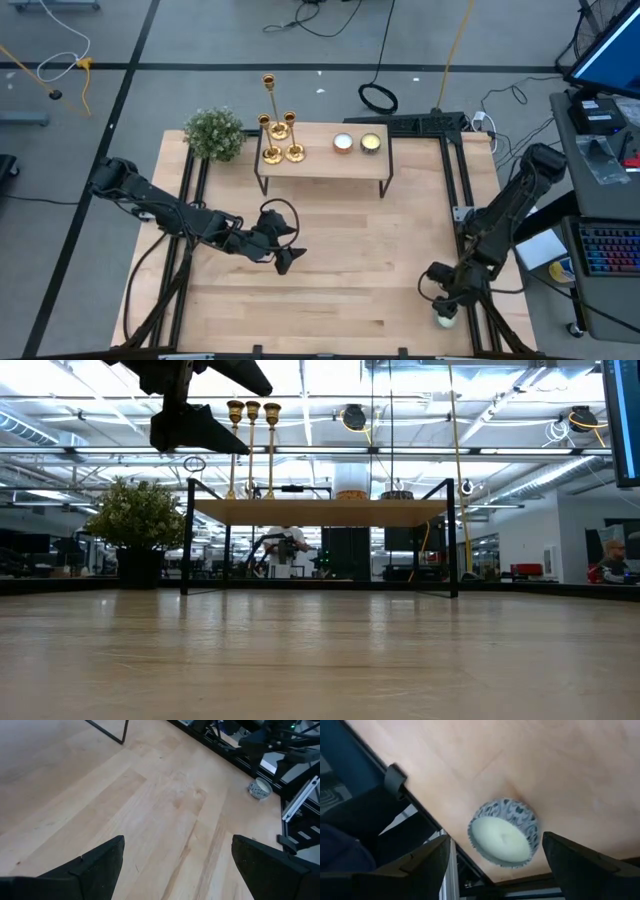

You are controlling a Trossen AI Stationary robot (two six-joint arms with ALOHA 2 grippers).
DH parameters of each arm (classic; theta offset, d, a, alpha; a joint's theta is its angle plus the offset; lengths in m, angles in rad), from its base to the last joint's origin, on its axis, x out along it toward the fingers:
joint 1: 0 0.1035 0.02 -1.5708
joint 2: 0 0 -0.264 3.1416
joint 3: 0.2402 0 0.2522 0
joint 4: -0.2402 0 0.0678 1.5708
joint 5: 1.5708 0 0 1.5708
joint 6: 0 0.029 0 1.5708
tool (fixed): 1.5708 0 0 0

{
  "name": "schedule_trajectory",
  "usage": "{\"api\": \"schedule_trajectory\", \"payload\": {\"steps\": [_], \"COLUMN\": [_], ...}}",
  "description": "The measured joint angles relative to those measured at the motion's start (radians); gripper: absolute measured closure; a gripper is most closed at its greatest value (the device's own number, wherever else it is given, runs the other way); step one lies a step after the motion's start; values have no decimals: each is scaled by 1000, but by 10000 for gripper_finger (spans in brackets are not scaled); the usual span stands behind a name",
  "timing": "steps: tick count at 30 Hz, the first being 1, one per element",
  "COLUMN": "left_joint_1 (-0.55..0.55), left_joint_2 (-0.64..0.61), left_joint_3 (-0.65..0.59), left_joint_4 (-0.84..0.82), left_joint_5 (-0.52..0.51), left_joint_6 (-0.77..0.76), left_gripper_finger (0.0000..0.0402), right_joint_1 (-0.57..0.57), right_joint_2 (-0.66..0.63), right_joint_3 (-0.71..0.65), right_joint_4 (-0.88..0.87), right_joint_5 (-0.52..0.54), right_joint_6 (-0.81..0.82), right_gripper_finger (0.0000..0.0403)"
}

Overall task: Pick & Place candle stick holders
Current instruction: Put the blue patterned scented candle on the shelf

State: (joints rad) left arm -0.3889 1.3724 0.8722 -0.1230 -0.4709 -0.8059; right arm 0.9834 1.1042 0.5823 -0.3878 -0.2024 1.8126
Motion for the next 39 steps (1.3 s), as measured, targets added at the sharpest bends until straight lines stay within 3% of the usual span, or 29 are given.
{"api": "schedule_trajectory", "payload": {"steps": [11,29,39], "left_joint_1": [0,0,0], "left_joint_2": [0,0,0], "left_joint_3": [0,0,0], "left_joint_4": [1,1,1], "left_joint_5": [0,0,0], "left_joint_6": [11,40,64], "left_gripper_finger": [36,36,36], "right_joint_1": [109,108,96], "right_joint_2": [2,1,1], "right_joint_3": [0,0,0], "right_joint_4": [3,-51,82], "right_joint_5": [203,202,202], "right_joint_6": [45,63,-11], "right_gripper_finger": [96,96,96]}}
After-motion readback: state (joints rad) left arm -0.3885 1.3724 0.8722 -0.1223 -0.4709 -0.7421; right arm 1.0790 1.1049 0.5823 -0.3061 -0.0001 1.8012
